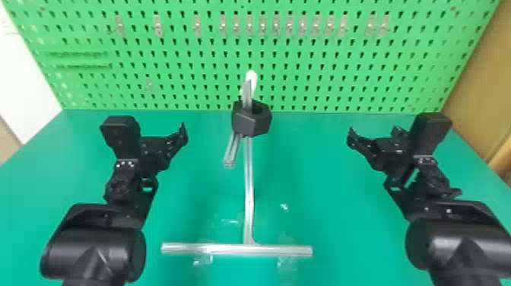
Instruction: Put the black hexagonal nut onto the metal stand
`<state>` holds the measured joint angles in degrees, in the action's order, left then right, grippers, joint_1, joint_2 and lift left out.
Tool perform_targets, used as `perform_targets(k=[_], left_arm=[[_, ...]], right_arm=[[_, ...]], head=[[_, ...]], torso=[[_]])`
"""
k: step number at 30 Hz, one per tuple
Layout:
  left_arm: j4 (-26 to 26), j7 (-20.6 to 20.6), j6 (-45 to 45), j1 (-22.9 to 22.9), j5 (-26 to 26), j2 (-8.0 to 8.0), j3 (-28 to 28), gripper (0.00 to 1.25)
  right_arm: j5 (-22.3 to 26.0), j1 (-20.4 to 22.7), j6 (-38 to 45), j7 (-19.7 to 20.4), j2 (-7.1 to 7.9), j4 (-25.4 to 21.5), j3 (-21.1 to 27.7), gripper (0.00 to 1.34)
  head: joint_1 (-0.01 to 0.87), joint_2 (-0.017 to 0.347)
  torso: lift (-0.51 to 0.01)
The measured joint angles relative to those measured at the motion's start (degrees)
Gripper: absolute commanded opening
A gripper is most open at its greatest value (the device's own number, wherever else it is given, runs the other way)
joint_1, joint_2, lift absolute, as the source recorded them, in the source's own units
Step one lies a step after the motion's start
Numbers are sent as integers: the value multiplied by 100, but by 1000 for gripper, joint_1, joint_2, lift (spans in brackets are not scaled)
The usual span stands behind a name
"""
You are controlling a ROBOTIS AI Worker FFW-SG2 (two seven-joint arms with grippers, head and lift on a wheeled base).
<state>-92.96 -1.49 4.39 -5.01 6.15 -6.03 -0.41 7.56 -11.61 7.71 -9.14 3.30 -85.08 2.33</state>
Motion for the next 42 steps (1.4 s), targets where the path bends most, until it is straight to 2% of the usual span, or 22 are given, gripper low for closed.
perform_targets(k=[42], left_arm=[[6, 0, 0, -25, -9, -1, -6, 1092]], right_arm=[[24, -9, 11, 9, 12, 7, -41, 1261]], head=[[693, 81]], torso=[[-1]])
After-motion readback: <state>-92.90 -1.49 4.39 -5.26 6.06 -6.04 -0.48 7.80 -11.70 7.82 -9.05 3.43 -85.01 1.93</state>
